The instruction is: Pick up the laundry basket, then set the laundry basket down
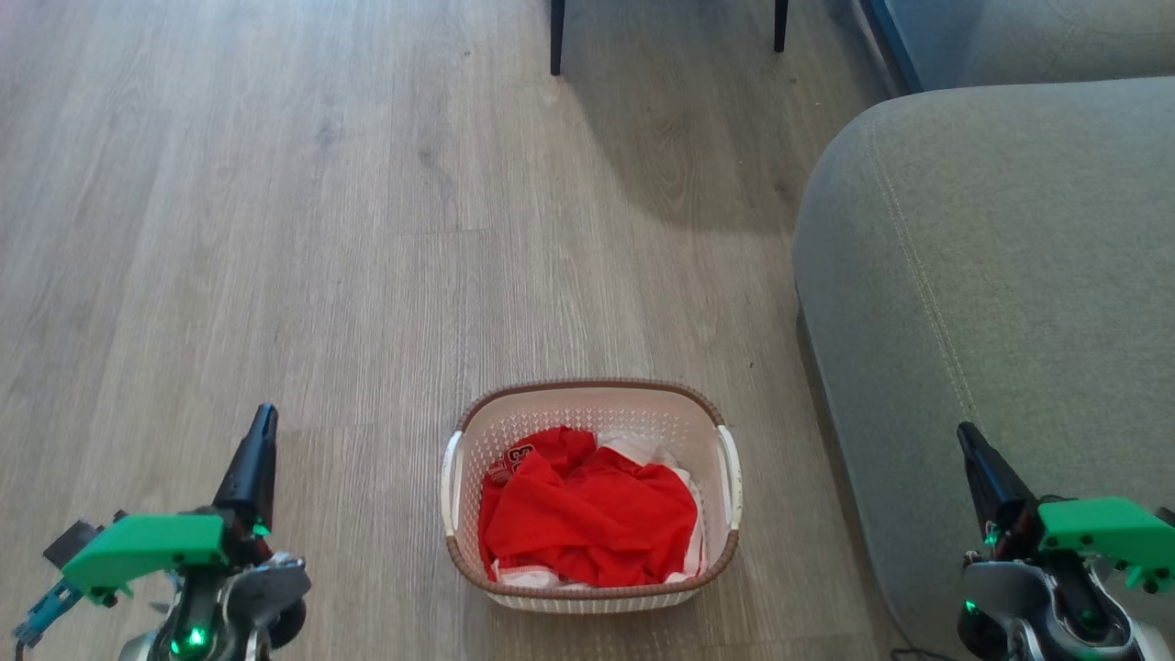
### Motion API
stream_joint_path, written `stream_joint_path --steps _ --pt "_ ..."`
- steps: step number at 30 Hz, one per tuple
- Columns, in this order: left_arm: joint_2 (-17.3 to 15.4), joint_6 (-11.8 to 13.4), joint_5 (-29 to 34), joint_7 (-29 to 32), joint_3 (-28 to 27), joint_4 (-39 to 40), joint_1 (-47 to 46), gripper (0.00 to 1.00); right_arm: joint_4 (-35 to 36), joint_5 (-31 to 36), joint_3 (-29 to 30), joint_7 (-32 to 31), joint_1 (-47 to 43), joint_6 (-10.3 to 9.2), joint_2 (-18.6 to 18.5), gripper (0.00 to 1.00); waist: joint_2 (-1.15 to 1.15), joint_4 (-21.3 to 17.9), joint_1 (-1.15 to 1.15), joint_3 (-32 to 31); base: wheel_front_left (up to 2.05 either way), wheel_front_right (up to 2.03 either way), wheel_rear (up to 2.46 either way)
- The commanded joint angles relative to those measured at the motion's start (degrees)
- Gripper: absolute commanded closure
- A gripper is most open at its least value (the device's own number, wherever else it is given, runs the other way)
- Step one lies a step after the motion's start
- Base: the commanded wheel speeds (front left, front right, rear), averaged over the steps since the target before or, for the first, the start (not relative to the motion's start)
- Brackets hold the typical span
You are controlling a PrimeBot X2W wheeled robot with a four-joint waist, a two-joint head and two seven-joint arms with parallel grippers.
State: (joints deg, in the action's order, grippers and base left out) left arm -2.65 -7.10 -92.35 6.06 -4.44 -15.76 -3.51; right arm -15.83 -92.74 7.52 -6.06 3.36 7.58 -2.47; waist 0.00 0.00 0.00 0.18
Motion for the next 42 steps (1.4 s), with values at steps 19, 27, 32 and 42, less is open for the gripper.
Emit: stream_joint_path --steps 19,27,32,42 --pt "0.01 0.07 3.67 -2.81 1.53 -1.12 2.63 0.0 -2.47 3.81 -2.3 2.85 -1.65 -0.01 0.46 0.0 0.0 -0.07 0.0 -0.09 0.0 0.0 0.0" --pt "-0.01 0.64 8.28 -4.15 2.28 0.87 2.53 0.0 -0.78 8.72 -2.86 4.2 -1.48 -0.02 0.4 0.0 0.0 -0.12 0.0 -0.11 0.0 0.0 0.0" --pt "-0.02 1.23 12.37 -4.99 2.78 2.15 2.42 0.0 0.36 12.53 -3.53 5.04 -1.34 -0.02 0.36 0.0 0.0 -0.16 0.0 -0.11 0.0 0.0 0.0" --pt "-0.04 2.66 20.64 -6.68 4.32 4.67 2.33 0.0 2.59 22.11 -4.97 6.71 -0.89 -0.03 0.28 0.0 0.0 -0.21 0.0 -0.03 0.0 0.0 0.0"
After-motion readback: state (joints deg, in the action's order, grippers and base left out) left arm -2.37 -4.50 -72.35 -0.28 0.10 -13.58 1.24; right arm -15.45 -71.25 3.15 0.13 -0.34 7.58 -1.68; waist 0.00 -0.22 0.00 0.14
